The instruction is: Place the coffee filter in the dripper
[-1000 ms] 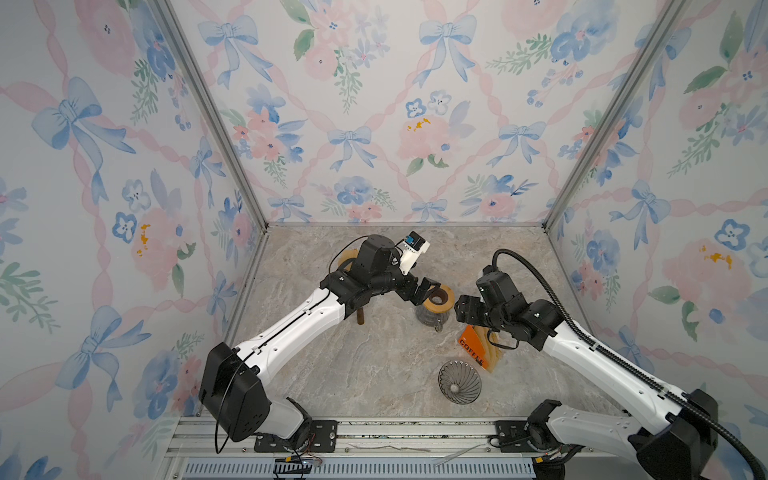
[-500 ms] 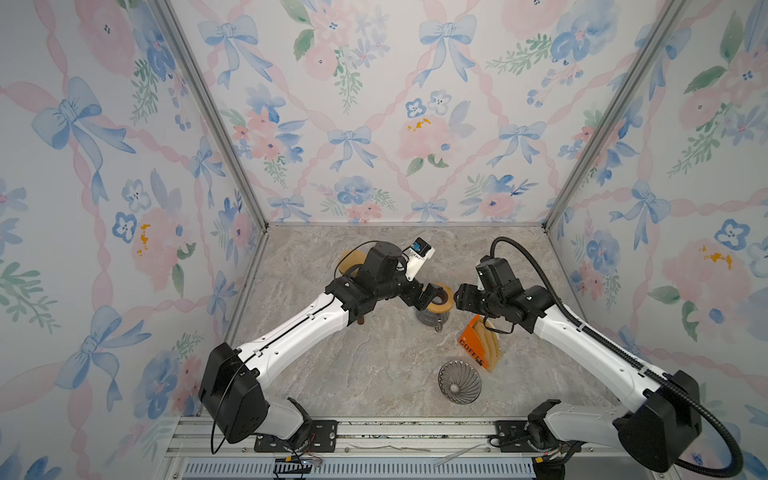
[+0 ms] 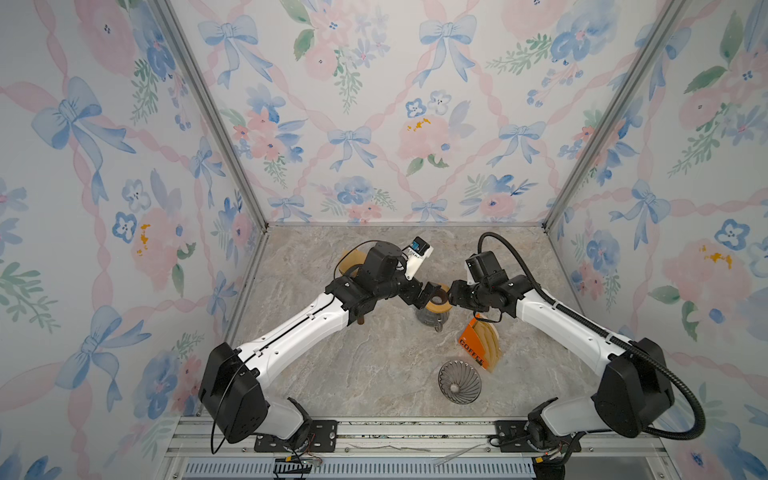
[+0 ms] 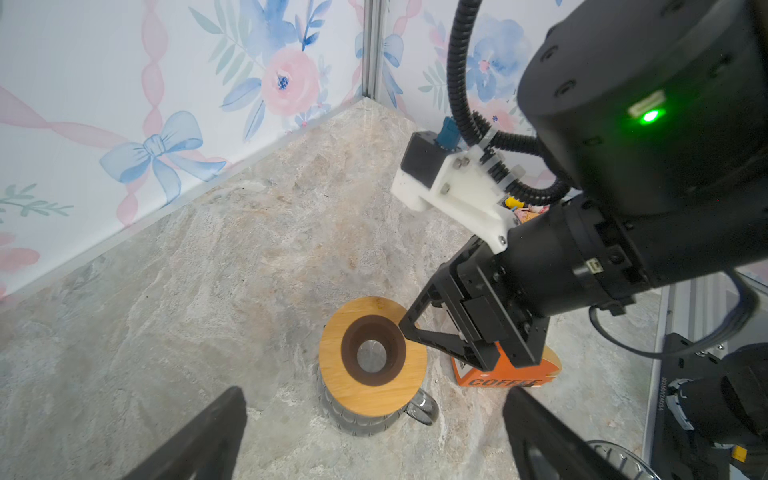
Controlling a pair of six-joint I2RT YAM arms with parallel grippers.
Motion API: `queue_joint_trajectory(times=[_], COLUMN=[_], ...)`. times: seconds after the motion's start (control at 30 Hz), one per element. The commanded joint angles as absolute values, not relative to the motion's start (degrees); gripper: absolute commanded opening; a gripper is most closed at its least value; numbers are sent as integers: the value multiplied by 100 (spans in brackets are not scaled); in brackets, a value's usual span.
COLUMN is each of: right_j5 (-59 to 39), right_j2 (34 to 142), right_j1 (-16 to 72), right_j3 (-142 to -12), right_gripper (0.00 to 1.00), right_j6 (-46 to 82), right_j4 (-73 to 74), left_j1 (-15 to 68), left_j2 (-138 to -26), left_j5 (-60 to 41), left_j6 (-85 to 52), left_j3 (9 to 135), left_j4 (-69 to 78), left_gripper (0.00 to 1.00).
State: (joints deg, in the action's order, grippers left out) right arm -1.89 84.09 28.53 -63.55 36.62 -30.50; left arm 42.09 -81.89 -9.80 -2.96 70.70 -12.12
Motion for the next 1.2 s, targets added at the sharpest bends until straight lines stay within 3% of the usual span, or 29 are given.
queue_joint_trajectory(times=[0.0,0.8,1.17], right_j5=[-315,-649,-12], right_j2=[8577,8745,8576], right_j1=[2775,2715,2708], right_j3=[-6517,-6345,-6230], right_gripper=[55,39,38], right_j6=[3638,3664,3814], right_j4=[-2925,-2654,-2844], left_j1=[4219,4228,4234], left_j2=[-8028,-8020,-8017], left_j5=[-909,-879,-862], left_j6=[-185,-167,-173], left_j3=[6983,6977,6978], left_j4=[-1182,-1180,-1185], left_gripper=[98,98,98])
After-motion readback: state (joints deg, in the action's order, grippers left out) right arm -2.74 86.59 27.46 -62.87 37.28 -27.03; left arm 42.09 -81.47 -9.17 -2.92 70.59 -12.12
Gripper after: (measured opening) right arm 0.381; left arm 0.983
